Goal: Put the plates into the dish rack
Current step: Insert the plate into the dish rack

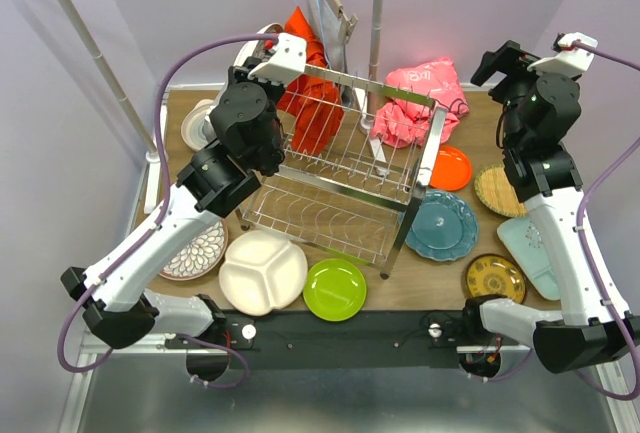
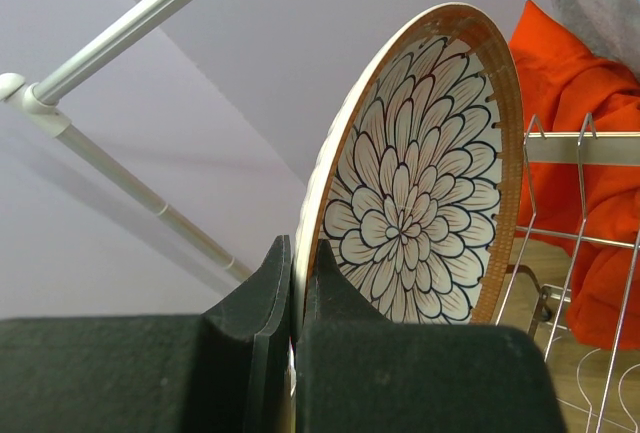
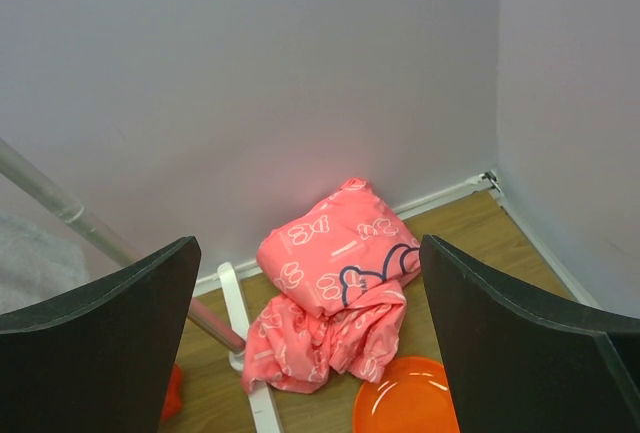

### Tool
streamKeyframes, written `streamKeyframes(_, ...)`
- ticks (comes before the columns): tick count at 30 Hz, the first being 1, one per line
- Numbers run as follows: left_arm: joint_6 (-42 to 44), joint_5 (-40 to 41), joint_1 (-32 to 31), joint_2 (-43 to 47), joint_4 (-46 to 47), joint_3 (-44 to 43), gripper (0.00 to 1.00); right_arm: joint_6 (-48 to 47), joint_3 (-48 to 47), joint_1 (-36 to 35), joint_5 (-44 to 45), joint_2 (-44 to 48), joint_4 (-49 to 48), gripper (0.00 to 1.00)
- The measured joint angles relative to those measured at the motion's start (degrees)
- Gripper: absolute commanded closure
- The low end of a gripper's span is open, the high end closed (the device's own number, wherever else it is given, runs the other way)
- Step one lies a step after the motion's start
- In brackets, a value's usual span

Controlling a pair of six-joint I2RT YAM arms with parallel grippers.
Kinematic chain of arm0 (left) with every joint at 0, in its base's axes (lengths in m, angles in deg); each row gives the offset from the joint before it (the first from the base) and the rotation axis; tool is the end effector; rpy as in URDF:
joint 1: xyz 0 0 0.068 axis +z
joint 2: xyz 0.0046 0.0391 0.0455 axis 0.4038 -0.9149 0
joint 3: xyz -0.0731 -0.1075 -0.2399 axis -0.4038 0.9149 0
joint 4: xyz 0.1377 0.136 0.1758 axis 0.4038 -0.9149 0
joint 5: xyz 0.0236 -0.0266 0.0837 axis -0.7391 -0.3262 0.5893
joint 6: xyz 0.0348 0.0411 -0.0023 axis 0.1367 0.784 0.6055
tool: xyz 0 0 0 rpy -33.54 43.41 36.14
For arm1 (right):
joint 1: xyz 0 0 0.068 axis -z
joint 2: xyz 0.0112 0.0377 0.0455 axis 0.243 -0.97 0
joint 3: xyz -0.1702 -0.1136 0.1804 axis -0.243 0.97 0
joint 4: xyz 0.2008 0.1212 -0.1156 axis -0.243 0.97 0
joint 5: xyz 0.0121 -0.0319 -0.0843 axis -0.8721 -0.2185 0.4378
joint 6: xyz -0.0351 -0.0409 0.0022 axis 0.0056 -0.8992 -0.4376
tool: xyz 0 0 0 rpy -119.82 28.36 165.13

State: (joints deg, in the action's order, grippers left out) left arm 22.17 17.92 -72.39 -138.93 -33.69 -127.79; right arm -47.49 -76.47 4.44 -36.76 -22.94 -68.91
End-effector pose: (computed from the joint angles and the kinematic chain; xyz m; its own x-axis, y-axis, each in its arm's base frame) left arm 0.1871 -0.1657 0.5189 -0.0148 0.4486 -0.8936 -0.2077 0.8728 0.4416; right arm 0.2440 0.0265 0.4783 0.1661 0.2448 -0.9552 0.2147 0.9365 0.2773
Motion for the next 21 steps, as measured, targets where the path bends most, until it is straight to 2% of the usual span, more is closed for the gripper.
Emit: streamKeyframes(21, -1.14, 0.44, -0.31, 1.97, 2.19, 3.37, 1.0, 0.59, 0.5, 0.66, -0.85, 0.24, 0.09, 0.0)
